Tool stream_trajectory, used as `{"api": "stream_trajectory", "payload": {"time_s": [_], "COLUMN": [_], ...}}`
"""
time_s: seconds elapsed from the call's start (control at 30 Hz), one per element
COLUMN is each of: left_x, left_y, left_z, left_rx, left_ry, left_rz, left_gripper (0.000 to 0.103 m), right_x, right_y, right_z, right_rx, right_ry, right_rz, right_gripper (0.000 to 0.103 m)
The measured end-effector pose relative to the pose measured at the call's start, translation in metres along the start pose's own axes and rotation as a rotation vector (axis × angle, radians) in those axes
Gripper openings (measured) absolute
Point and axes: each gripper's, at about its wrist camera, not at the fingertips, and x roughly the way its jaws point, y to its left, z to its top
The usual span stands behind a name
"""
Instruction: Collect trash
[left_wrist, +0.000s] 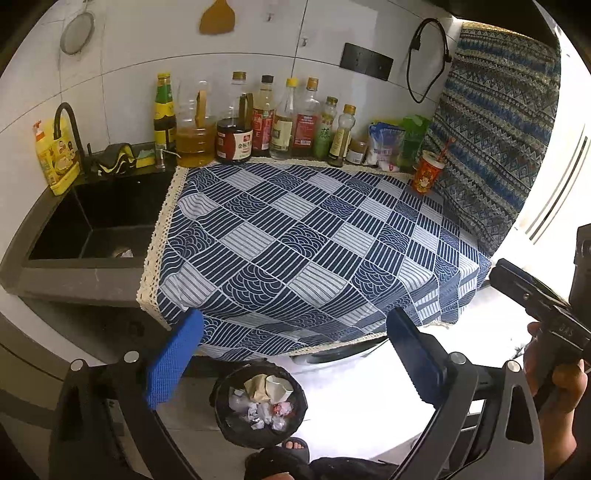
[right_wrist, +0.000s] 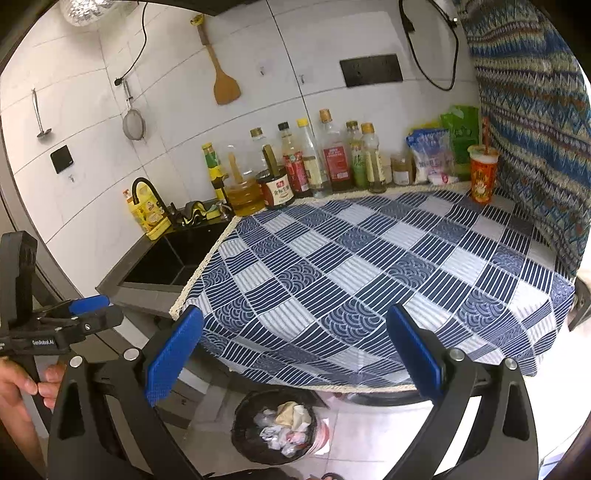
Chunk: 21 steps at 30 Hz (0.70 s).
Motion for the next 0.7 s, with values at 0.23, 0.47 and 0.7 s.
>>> {"api": "stream_trajectory", "payload": {"time_s": [0.23, 0.47, 0.7], "left_x": [0.0021, 0.0031, 0.0083], "left_y": [-0.0014, -0.0021, -0.0036], "left_z": [-0.0015, 0.0014, 0.0032], "left_rx": [-0.005, 0.005, 0.006], "left_ry": [0.003, -0.004, 0.02], "left_rz": [-0.026, -0.023, -0.033], "left_gripper": [0.096, 0.096, 0.096], "right_x": [-0.0014, 0.0011, 0.005], "right_y": [0.0068, 0.0072, 0.0026], "right_z": [0.0011, 0.002, 0.0013], "right_rx": [-0.021, -0.034, -0.021], "right_ry": [-0.003, 0.011, 0.033], "right_rz": [-0.011, -0.021, -0.022], "right_gripper": [0.098, 0.098, 0.098]}}
